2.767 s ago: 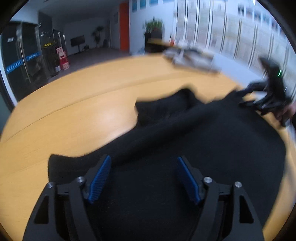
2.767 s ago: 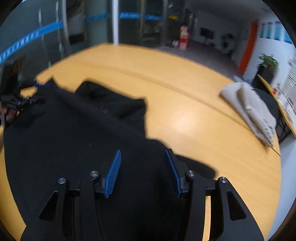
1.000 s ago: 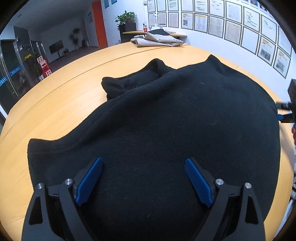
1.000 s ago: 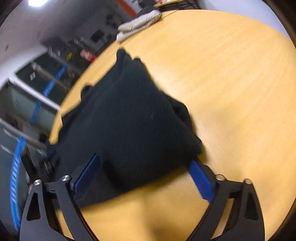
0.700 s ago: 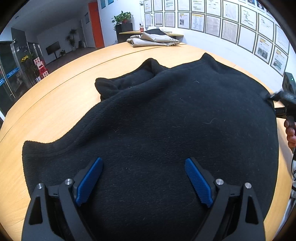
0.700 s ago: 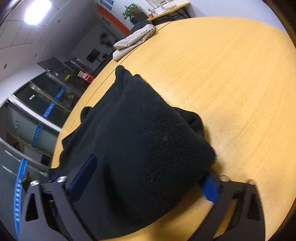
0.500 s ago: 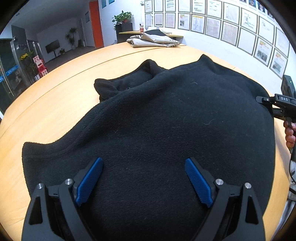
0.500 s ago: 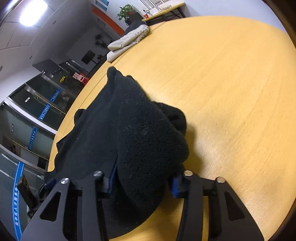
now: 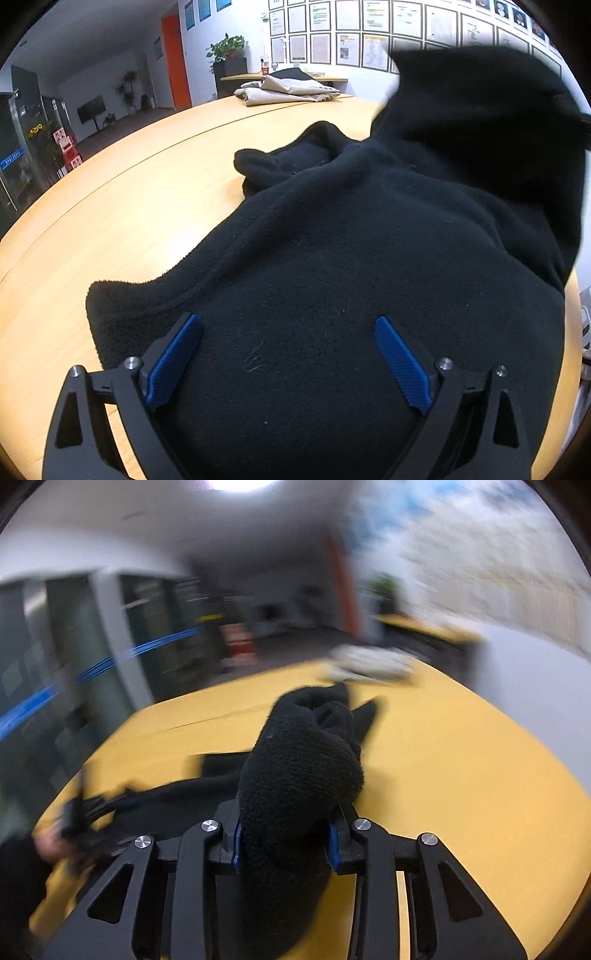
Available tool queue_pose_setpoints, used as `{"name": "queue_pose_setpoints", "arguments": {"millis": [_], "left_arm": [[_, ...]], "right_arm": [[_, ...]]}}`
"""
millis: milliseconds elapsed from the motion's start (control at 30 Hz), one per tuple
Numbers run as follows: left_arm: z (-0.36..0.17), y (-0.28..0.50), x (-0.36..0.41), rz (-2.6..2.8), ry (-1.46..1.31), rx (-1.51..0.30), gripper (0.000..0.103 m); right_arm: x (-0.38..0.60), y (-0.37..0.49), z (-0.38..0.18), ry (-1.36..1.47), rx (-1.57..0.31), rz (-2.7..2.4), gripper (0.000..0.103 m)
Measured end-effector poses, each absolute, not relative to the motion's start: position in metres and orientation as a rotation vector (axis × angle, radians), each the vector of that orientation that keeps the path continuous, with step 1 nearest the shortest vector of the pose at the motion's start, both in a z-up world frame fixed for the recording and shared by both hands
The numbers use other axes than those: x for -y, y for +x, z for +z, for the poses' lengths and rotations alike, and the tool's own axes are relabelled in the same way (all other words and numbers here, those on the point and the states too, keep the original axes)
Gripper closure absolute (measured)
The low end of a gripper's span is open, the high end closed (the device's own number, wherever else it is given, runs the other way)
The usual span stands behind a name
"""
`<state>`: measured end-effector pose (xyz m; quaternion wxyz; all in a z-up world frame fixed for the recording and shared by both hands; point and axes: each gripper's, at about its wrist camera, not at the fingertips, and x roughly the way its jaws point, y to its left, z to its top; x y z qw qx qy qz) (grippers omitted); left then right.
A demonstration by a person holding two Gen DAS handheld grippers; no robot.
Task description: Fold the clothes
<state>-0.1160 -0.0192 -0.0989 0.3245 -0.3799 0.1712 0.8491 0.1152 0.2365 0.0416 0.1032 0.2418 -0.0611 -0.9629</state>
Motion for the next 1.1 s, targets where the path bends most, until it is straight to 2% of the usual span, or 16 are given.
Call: {"name": "queue_pose_setpoints", "arguments": {"millis": [133, 267, 433, 533, 633, 800, 933, 1033, 1067, 1100], "left_arm": [[-0.100, -0.115, 0.025, 2.227, -0.977, -0.428, 0.004], [-0.098, -0.114, 0.034, 2.205, -0.972, -0.427, 0.004], [-0.097, -0.112, 0.042, 2.193, -0.963, -0.422, 0.004], [-0.099, -0.110, 0.043, 2.207, -0.950, -0.411, 0.003], [-0.101, -0.111, 0.046, 2.205, -0.955, -0.389, 0.003], [-0.099, -0.105, 0.050, 2.203, -0.920, -0.455, 0.003], [-0.099, -0.107, 0.052, 2.195, -0.930, -0.432, 0.003], [-0.098, -0.108, 0.055, 2.193, -0.936, -0.427, 0.003], [-0.098, -0.108, 0.056, 2.192, -0.937, -0.424, 0.003], [-0.098, -0.108, 0.057, 2.189, -0.935, -0.422, 0.003]], "right_arm": [[-0.136, 0.127, 0.020, 0.766, -0.051, -2.545, 0.073], [-0.104, 0.114, -0.040, 1.029, -0.063, -2.403, 0.074], [-0.106, 0.111, -0.018, 0.958, -0.024, -2.421, 0.075], [-0.093, 0.120, 0.023, 0.779, -0.044, -2.399, 0.081], [-0.063, 0.127, 0.044, 0.705, -0.071, -2.308, 0.081], [-0.032, 0.120, -0.016, 0.931, -0.085, -2.241, 0.082], [-0.033, 0.130, -0.026, 0.883, -0.134, -2.286, 0.081], [-0.018, 0.150, -0.023, 0.794, -0.325, -2.349, 0.071], [-0.016, 0.156, -0.019, 0.760, -0.388, -2.373, 0.054], [-0.020, 0.161, -0.011, 0.718, -0.442, -2.406, 0.028]]}}
